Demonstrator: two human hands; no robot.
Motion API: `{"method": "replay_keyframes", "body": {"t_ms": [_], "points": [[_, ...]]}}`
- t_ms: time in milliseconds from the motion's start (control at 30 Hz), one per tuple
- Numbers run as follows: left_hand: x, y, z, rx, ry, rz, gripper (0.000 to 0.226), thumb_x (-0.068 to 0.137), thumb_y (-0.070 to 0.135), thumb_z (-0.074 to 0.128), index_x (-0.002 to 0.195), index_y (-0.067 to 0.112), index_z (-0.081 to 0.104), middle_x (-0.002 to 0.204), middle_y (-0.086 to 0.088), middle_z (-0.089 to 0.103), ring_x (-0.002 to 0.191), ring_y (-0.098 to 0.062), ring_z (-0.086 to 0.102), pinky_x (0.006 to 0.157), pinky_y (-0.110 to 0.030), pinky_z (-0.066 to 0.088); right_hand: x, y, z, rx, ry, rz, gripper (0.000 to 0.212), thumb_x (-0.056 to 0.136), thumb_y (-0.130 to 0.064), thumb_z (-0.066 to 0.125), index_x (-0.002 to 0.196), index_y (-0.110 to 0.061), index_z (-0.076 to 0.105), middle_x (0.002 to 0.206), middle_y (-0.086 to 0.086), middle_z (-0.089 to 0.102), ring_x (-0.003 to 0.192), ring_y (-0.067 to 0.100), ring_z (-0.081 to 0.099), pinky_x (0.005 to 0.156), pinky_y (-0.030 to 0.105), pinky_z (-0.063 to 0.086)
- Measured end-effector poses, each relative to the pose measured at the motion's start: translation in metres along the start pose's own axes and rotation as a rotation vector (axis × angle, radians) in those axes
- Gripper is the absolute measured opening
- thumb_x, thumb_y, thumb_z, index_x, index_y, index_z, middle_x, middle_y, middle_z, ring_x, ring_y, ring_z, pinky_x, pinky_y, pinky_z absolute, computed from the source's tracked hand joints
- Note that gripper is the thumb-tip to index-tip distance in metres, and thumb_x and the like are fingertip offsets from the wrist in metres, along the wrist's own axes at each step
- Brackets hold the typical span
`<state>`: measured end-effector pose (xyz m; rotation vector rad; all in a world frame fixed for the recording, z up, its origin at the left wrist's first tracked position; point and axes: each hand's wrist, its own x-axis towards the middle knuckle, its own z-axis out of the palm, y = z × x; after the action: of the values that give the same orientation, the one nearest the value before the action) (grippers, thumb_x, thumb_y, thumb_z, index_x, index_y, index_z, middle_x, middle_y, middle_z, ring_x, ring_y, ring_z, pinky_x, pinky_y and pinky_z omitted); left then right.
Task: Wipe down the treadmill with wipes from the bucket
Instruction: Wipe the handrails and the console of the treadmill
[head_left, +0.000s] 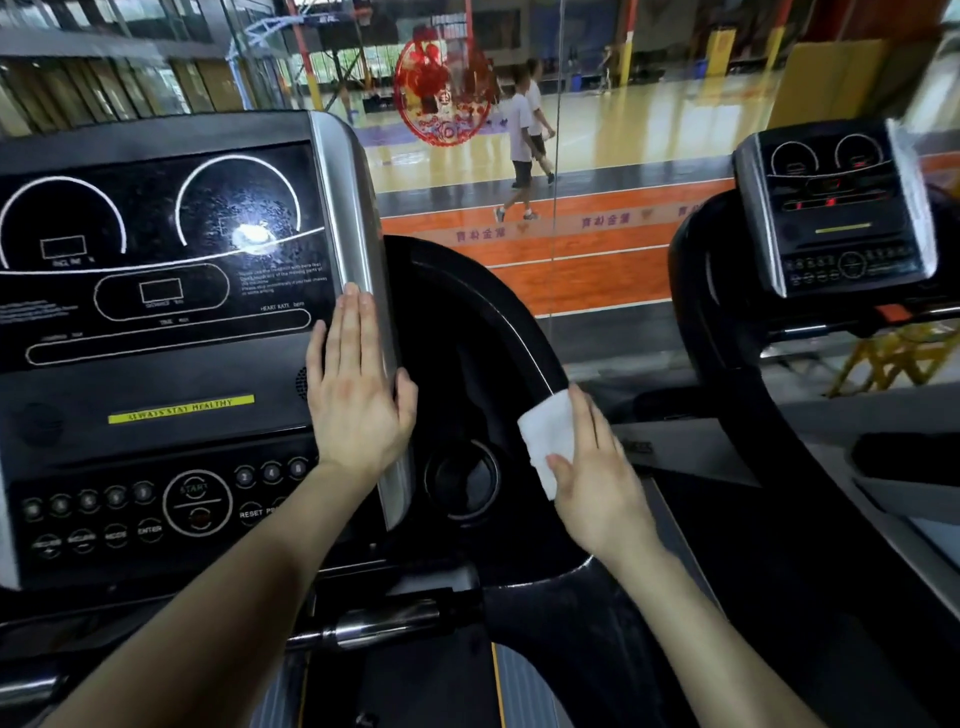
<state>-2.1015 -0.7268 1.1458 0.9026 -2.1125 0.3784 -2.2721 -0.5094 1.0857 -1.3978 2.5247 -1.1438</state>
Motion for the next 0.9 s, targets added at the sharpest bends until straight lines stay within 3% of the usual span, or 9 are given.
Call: {"method": "replay_keyframes", "body": {"t_ms": [133, 300, 433, 600, 700, 767, 833, 900], "points": [[-0.001, 0.0, 0.001, -0.008, 0.017, -0.001, 0.091, 0.096, 0.027, 0.056, 0.17, 0.003, 0.008, 0.179, -0.014, 0.007, 0.166, -0.023, 0.008, 0.131, -0.053, 0.018, -0.022, 0.002, -0.003, -0.013, -0.001, 0.069, 0.085, 0.107, -0.029, 0.058, 0.17, -0.025, 0.002, 0.177, -0.005, 0.014, 0.159, 0.022, 0.028, 0.121, 0.037, 0.037], [0.0, 0.0, -0.002, -0.013, 0.007, 0.005, 0.092, 0.097, 0.028, 0.056, 0.17, 0.004, 0.005, 0.179, -0.013, 0.004, 0.166, -0.021, 0.005, 0.132, -0.053, 0.016, 0.094, -0.045, 0.0, -0.09, 0.009, 0.055, 0.083, 0.107, -0.035, 0.059, 0.167, -0.003, 0.01, 0.165, 0.019, 0.037, 0.141, 0.041, 0.049, 0.109, 0.046, 0.042], [0.0, 0.0, -0.003, -0.032, -0.004, 0.009, 0.091, 0.098, 0.027, 0.055, 0.17, 0.004, 0.004, 0.179, -0.014, 0.004, 0.166, -0.022, 0.005, 0.132, -0.053, 0.014, 0.108, -0.051, -0.001, -0.068, -0.018, 0.046, 0.088, 0.106, -0.033, 0.063, 0.169, -0.01, 0.006, 0.17, 0.014, 0.03, 0.144, 0.04, 0.047, 0.109, 0.046, 0.043], [0.0, -0.002, -0.002, -0.057, -0.014, 0.015, 0.089, 0.099, 0.028, 0.052, 0.17, 0.004, 0.004, 0.179, -0.014, 0.004, 0.167, -0.023, 0.003, 0.132, -0.054, 0.014, 0.013, -0.016, -0.009, 0.012, -0.053, 0.16, 0.091, 0.104, -0.028, 0.067, 0.171, -0.028, 0.005, 0.176, -0.006, 0.02, 0.153, 0.028, 0.038, 0.114, 0.041, 0.041], [0.0, -0.001, -0.001, -0.088, -0.022, 0.021, 0.089, 0.097, 0.027, 0.052, 0.17, 0.003, 0.006, 0.179, -0.015, 0.005, 0.167, -0.024, 0.004, 0.132, -0.054, 0.014, -0.047, 0.0, -0.015, 0.122, -0.004, 0.209, 0.094, 0.099, -0.026, 0.074, 0.17, -0.036, 0.014, 0.172, -0.01, 0.03, 0.155, 0.017, 0.036, 0.116, 0.033, 0.039], [0.0, -0.001, -0.002, -0.101, -0.023, 0.019, 0.09, 0.097, 0.027, 0.053, 0.17, 0.003, 0.006, 0.179, -0.015, 0.005, 0.167, -0.024, 0.004, 0.132, -0.055, 0.014, -0.067, 0.006, -0.023, 0.2, -0.024, 0.27, 0.092, 0.093, -0.024, 0.078, 0.167, -0.038, 0.025, 0.164, -0.009, 0.045, 0.148, 0.014, 0.046, 0.108, 0.022, 0.041], [0.0, -0.001, -0.001, -0.096, -0.029, 0.024, 0.09, 0.097, 0.027, 0.053, 0.17, 0.003, 0.004, 0.179, -0.015, 0.004, 0.167, -0.024, 0.003, 0.132, -0.055, 0.013, -0.073, 0.013, -0.029, 0.296, -0.011, 0.397, 0.082, 0.083, -0.03, 0.087, 0.153, -0.041, 0.046, 0.14, -0.012, 0.066, 0.124, 0.009, 0.063, 0.092, 0.011, 0.046], [0.0, -0.001, -0.002, -0.092, -0.047, 0.027, 0.09, 0.098, 0.028, 0.051, 0.17, 0.004, 0.002, 0.179, -0.015, 0.002, 0.167, -0.024, 0.001, 0.132, -0.054, 0.013, -0.071, 0.014, -0.033, 0.289, 0.066, 0.499, 0.065, 0.067, -0.046, 0.094, 0.124, -0.032, 0.065, 0.107, -0.01, 0.074, 0.096, 0.007, 0.07, 0.082, 0.022, 0.058]]}}
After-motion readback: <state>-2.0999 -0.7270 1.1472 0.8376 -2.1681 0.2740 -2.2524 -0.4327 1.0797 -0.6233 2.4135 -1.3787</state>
